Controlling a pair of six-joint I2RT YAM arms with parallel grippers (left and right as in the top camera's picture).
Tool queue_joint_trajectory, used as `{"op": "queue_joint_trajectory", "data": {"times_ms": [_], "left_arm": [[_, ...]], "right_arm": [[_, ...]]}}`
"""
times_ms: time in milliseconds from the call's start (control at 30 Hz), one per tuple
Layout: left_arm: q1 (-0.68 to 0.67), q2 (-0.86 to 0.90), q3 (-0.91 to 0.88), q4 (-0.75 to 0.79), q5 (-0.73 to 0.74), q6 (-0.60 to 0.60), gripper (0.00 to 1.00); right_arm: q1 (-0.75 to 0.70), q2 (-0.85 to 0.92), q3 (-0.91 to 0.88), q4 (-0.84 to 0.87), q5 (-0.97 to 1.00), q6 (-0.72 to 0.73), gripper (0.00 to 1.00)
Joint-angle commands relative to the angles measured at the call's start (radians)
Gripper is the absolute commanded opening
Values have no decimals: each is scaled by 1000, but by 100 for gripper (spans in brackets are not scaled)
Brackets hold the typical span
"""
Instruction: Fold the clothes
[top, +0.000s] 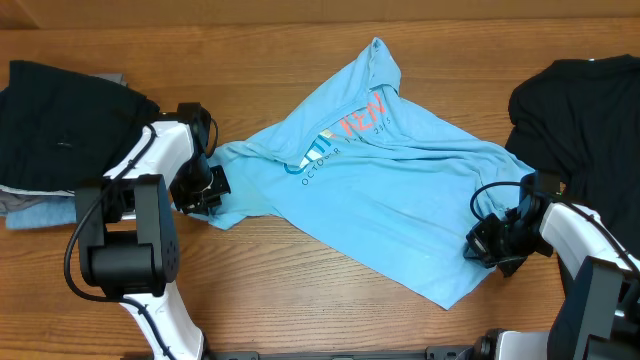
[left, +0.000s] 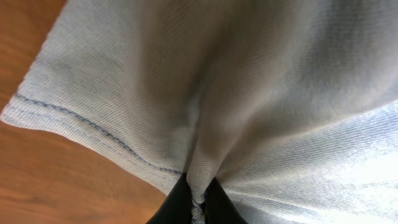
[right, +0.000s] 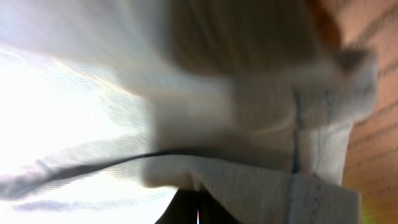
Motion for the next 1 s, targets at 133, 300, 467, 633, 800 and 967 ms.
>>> {"op": "queue_joint_trajectory", "data": {"times_ms": [133, 300, 467, 633, 800, 967], "left_arm": [[-2, 90, -202, -6, 92, -40, 13], [-2, 90, -267, -45, 61, -40, 11], [0, 86, -266, -152, -120, -89, 15], [0, 82, -186, -199, -129, -93, 36], [-6, -6, 28, -385, -166, -145, 47], [-27, -133, 264, -482, -81, -64, 60]], "right_arm": [[-3, 6, 24, 19, 22, -56, 4], [-3, 6, 24, 25, 32, -83, 4], [-3, 6, 24, 25, 41, -107, 4], [-3, 6, 86, -26, 40, -122, 4], [-3, 6, 239, -170, 40, -138, 11], [-3, 6, 286, -201, 40, -138, 64]]}}
